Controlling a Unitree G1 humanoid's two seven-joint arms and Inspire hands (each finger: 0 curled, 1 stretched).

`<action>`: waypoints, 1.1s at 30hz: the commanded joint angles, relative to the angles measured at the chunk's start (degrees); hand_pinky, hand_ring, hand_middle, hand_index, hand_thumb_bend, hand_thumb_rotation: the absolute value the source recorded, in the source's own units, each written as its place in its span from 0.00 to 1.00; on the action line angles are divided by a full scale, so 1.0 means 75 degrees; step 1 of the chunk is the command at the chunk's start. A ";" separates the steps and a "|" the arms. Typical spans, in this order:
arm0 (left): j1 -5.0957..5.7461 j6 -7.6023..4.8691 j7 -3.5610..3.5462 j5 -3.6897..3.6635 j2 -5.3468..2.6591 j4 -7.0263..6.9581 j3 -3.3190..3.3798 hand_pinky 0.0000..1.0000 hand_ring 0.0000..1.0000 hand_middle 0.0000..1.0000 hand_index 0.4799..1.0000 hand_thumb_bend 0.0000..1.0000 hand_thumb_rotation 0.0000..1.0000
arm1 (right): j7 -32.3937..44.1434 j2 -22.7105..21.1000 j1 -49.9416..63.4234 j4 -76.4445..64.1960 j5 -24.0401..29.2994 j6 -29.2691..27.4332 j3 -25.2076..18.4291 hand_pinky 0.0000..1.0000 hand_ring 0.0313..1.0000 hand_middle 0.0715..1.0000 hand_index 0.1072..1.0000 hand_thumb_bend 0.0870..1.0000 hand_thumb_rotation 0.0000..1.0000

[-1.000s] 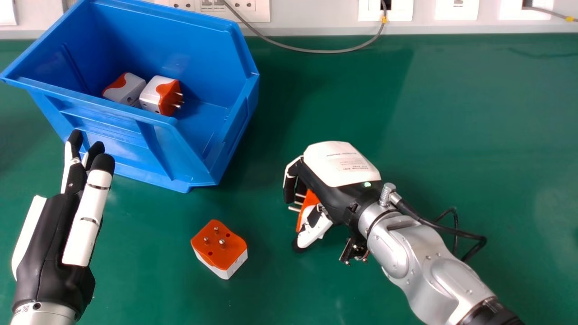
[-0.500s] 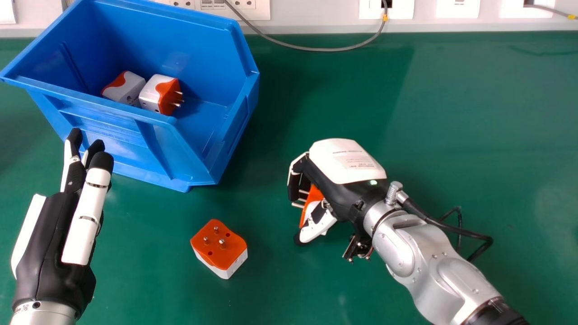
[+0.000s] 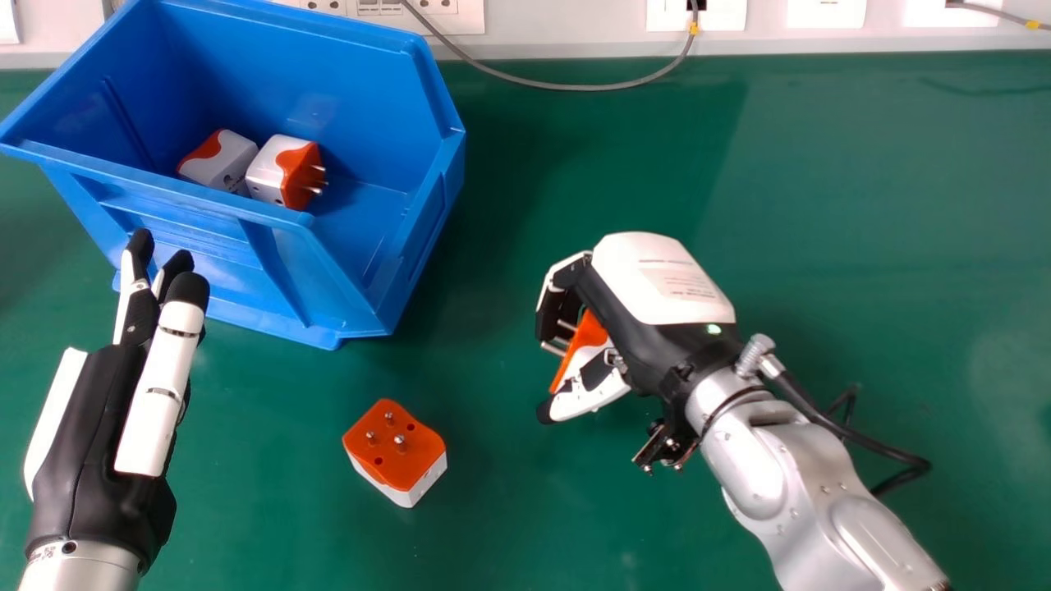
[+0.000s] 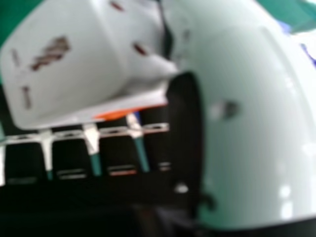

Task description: Pick all objects and put in blue box

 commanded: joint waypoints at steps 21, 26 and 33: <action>-0.0234 -0.0091 0.0042 0.0040 0.0075 0.0131 -0.0020 1.00 1.00 1.00 1.00 0.45 0.91 | 0.0082 0.0631 -0.1107 -0.2222 0.0452 -0.0437 -0.0662 0.33 0.42 0.49 0.46 0.44 0.00; -0.0157 -0.0106 0.0085 0.0122 0.0037 0.0042 -0.0073 1.00 1.00 1.00 1.00 0.44 0.91 | -0.0022 0.0791 -0.1955 -0.1457 0.0590 -0.0881 -0.0658 0.33 0.42 0.49 0.47 0.44 0.00; -0.0115 -0.0214 0.0011 0.0114 0.0061 0.0142 -0.0061 1.00 1.00 1.00 1.00 0.45 0.91 | -0.0131 0.1419 -0.3148 -0.0245 0.0574 -0.0941 -0.0548 0.33 0.42 0.48 0.48 0.44 0.00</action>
